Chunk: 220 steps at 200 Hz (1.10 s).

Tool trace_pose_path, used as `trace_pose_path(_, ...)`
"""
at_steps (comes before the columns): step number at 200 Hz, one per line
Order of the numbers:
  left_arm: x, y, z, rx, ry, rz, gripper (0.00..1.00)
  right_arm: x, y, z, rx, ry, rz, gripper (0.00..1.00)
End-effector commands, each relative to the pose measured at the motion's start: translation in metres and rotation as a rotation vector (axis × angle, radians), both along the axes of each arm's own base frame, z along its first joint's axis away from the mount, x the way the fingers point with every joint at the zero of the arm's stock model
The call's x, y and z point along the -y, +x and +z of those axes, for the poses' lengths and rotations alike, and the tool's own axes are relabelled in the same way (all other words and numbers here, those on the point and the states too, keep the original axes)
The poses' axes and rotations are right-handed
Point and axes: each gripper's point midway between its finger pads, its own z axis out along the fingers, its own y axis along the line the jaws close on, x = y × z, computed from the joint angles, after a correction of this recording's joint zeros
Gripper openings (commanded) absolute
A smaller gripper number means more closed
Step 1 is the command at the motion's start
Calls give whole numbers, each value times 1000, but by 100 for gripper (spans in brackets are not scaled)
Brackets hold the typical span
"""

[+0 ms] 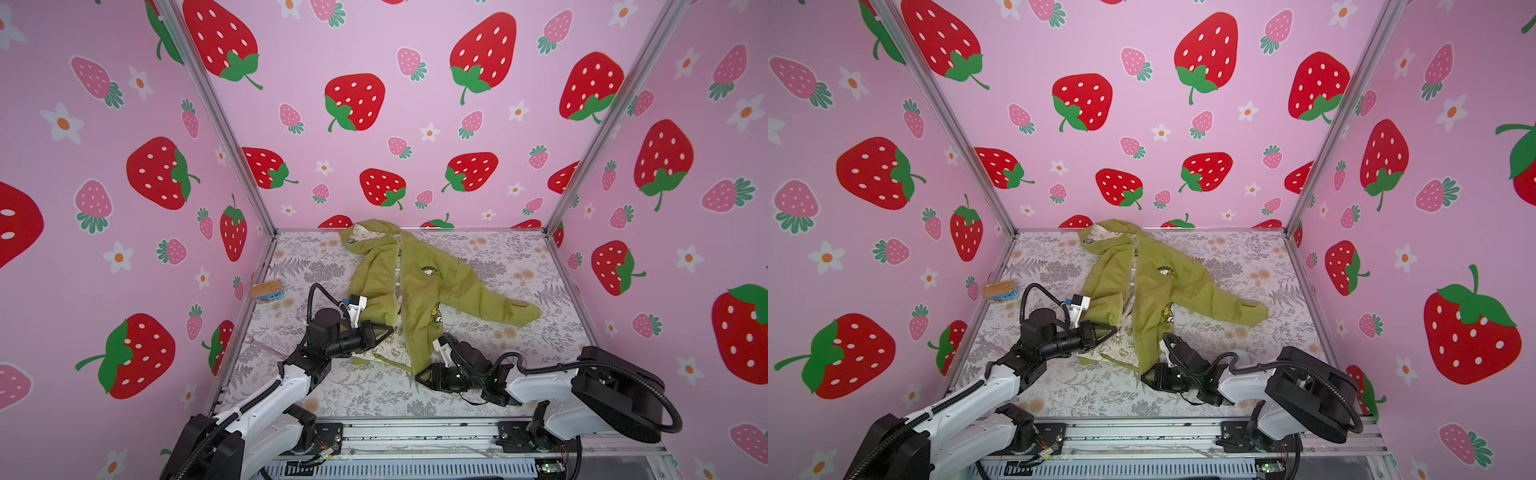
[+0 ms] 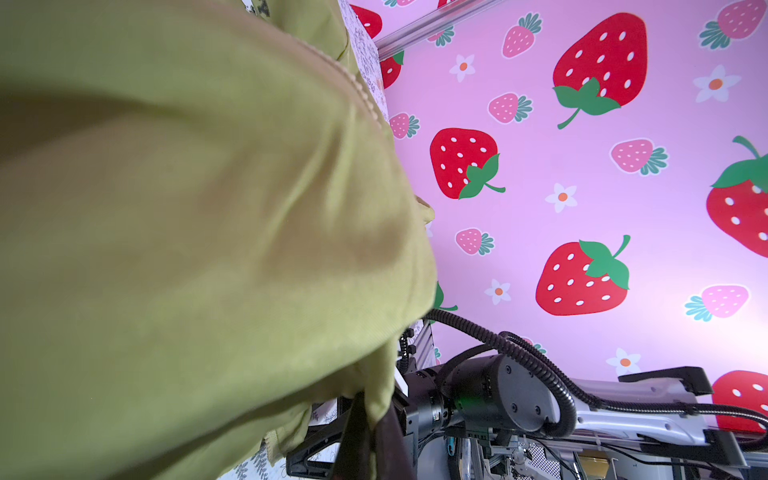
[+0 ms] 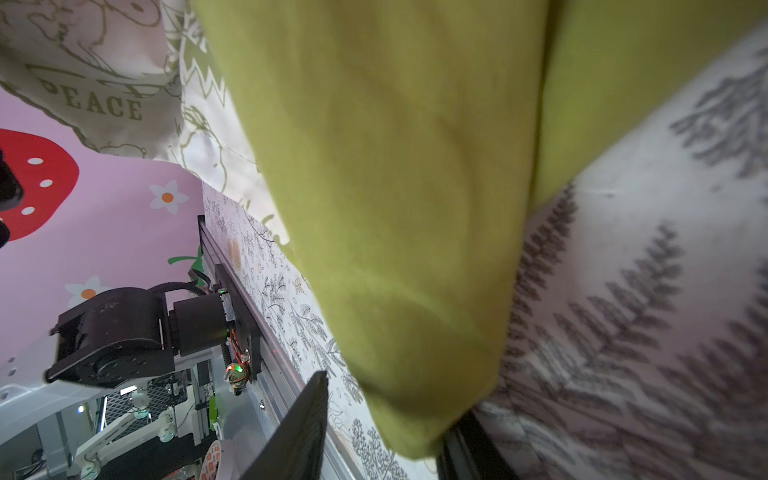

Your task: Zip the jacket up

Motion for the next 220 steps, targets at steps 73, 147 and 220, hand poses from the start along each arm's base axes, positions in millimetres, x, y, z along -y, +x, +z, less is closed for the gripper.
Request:
trace_pose_path(73,-2,-2,-2,-4,2,1,0,-19,7,14,26,44,9,31)
trace_pose_path(147,-2,-4,-2,-2,0,1,0,-27,6,14,25,52,42,24)
trace_pose_path(220,-3,-5,-3,-7,1,3,0,-36,5,16,17,84,66,20)
